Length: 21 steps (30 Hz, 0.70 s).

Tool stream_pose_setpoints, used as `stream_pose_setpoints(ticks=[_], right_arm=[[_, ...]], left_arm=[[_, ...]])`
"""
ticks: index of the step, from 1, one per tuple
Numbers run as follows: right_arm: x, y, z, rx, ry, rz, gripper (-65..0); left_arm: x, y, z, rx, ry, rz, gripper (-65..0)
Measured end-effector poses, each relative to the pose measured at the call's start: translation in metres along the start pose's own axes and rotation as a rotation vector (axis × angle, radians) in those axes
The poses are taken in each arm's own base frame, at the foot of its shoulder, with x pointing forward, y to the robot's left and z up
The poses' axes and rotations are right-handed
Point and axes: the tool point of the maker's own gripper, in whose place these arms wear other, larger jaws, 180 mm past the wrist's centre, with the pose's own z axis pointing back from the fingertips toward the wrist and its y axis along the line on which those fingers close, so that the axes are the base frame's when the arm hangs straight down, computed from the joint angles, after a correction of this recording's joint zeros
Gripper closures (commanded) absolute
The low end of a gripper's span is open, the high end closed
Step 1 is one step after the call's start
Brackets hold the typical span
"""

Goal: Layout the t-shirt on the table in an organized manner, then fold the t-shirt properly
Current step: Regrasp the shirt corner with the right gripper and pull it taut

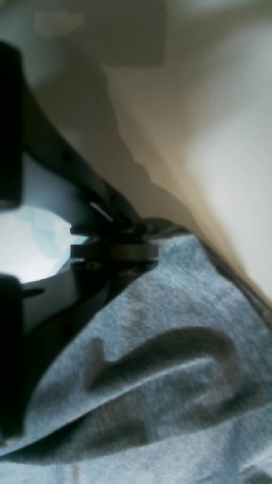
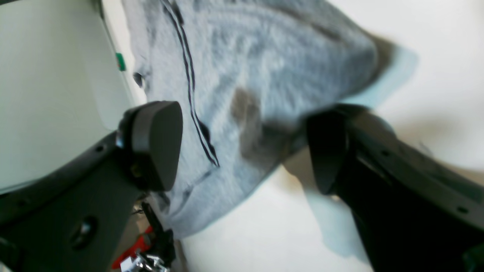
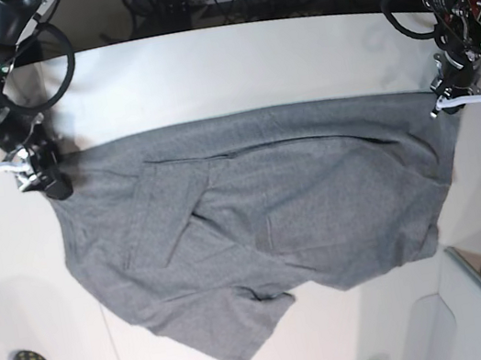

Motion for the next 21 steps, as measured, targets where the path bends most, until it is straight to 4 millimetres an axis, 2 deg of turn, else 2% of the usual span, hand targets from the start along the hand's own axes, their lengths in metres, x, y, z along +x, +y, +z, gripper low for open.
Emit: stream_pose_setpoints(ticks=[12,21], right_arm=[[0.005,-0.001,-0.007,0.020,-0.009,-0.026,-48.8],[-0.006,0.009,-0.017,0.030,0.029,0.014,-48.6]], left_arm=[[0.000,0.000,0.000,0.001,0.000,-0.002,0.0],[0.000,0.000,0.000,0.001,0.000,-0.002,0.0]])
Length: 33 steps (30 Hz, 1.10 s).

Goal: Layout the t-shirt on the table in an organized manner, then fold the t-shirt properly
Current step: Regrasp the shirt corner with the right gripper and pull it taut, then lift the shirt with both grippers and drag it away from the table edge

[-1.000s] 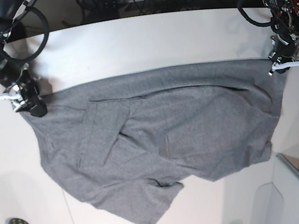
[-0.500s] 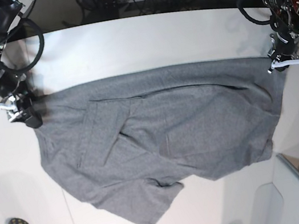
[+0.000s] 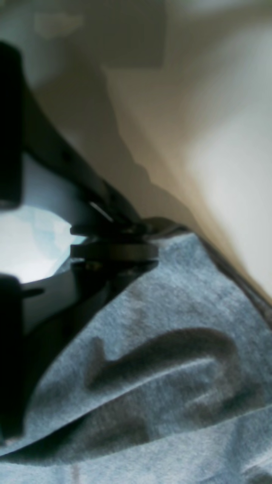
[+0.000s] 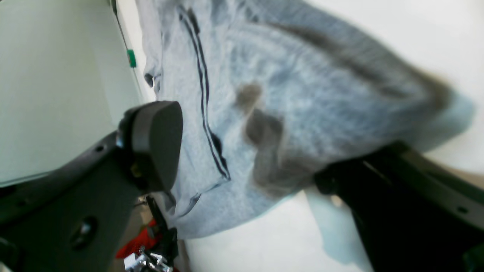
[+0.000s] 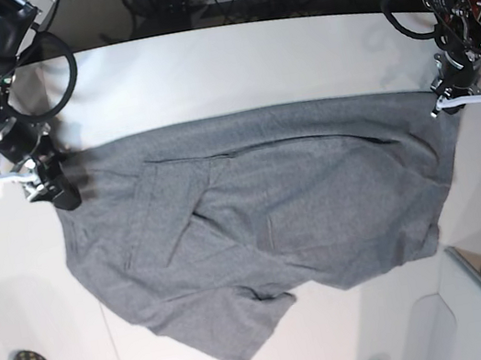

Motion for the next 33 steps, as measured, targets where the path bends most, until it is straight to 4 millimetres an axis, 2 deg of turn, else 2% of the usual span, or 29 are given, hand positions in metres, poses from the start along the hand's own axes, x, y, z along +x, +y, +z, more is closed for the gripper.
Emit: stream_pose_setpoints(ticks=[2,7,11,13,20,24,26,30,33], right_arm=[[0.001,0.000,0.000,0.000,-0.005,0.000,-44.6],[-0.004,-0.010,0.001,-0.039,0.009,0.010,-22.7],[-0.004,-0.010,0.001,-0.042,0.012,0.011,-6.2],[-0.004,-0.010,0.001,-0.042,0.014,0.013,0.0],[-0.003,-0.013,0.005,-0.057,0.027,0.033,-0.6],[-0.012,-0.024,0.025,-0.112,0.088,0.080,-0.6],[-0.010,-0.021,0.035,-0.126,0.103,0.123,-0.6],[0.005,-0.001,0.045,-0.098,0.083,0.195,-0.6],[-0.002,-0.008,0.053,-0.118,0.104,0.198,-0.6]], left_arm=[[0.000,0.000,0.000,0.000,0.000,0.000,0.0],[0.000,0.000,0.000,0.001,0.000,0.000,0.0],[0.000,0.000,0.000,0.001,0.000,0.000,0.0],[0.000,0.000,0.000,0.001,0.000,0.000,0.0],[0.000,0.002,0.004,0.000,-0.004,-0.011,0.0],[0.002,0.005,0.016,-0.003,-0.021,-0.050,0.0],[0.001,0.005,0.021,-0.007,-0.011,-0.066,0.0],[0.001,-0.005,0.031,-0.034,0.035,-0.102,0.0],[0.004,-0.008,0.034,-0.039,0.028,-0.117,0.0]])
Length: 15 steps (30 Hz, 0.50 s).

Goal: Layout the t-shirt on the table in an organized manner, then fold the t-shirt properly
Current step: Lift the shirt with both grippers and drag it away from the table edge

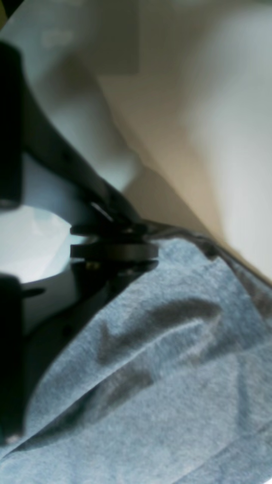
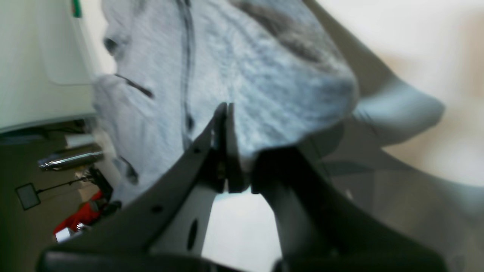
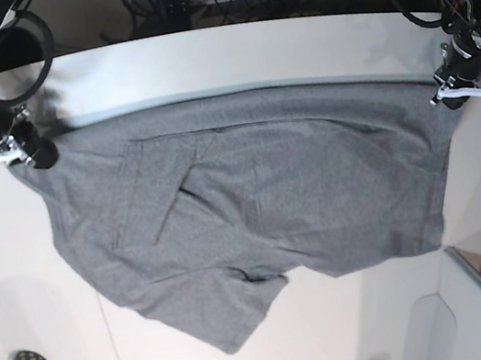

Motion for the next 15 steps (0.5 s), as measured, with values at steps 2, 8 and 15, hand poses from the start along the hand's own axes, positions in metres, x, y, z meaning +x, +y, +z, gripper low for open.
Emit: stream_pose_setpoints(ticks=[2,8,15], right_arm=[[-0.008,-0.006,0.002,-0.022,0.029,0.003,-0.6],[0.000,-0.006,0.009,-0.029,0.052,0.041,-0.6],[0.019,0.015,0.020,-0.055,0.036,0.017,-0.6]], left_arm=[[-0.001,0.000,0.001,0.000,0.001,-0.001,0.0],[0.009,-0.008,0.014,-0.020,-0.031,-0.044,0.0],[0.027,-0.021,0.020,-0.049,-0.077,-0.072,0.0]])
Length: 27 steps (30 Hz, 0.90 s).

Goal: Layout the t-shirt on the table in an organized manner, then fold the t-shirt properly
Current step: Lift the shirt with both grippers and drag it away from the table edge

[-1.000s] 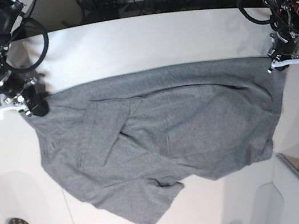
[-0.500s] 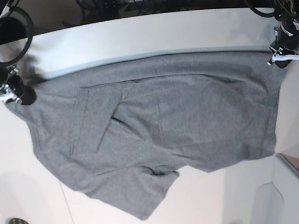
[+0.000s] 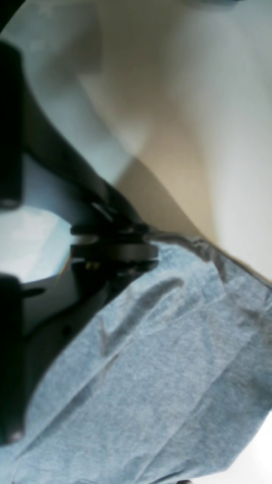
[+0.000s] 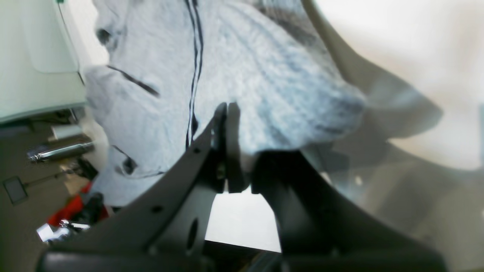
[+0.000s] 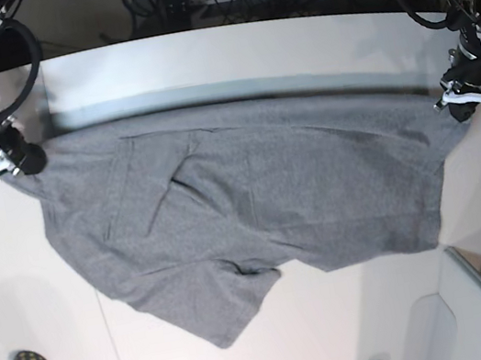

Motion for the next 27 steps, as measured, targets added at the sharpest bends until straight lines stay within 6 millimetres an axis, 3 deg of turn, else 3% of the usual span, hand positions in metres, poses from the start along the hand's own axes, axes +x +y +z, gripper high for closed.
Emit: stream_pose_setpoints(ticks=[4,9,15,19,24,27], right_arm=[[0.014,0.017,-0.001,0.011,0.016,-0.039,-0.6],[0.043,0.052,-0.005,0.029,0.035,-0.016,-0.6],[0.069,0.090,-0.015,0.093,0.026,-0.002,-0.6],[0.090,0.096,-0.024,0.080,0.038,0.024,-0.6],[0.101,0.125,-0.028,0.112,0.050,0.097,-0.6],[0.105,0.124,-0.026,0.109,0.044,0.100,-0.6]], left_arm=[[-0.004,-0.010,-0.001,-0.014,0.093,-0.001,0.0],[0.046,-0.042,-0.001,-0.084,-0.019,-0.019,0.0],[0.084,-0.063,-0.005,-0.117,-0.084,-0.021,0.0],[0.091,-0.075,-0.018,-0.140,-0.012,0.012,0.0],[0.101,-0.079,-0.020,-0.149,-0.029,0.022,0.0],[0.103,-0.080,-0.019,-0.149,-0.035,0.018,0.0]])
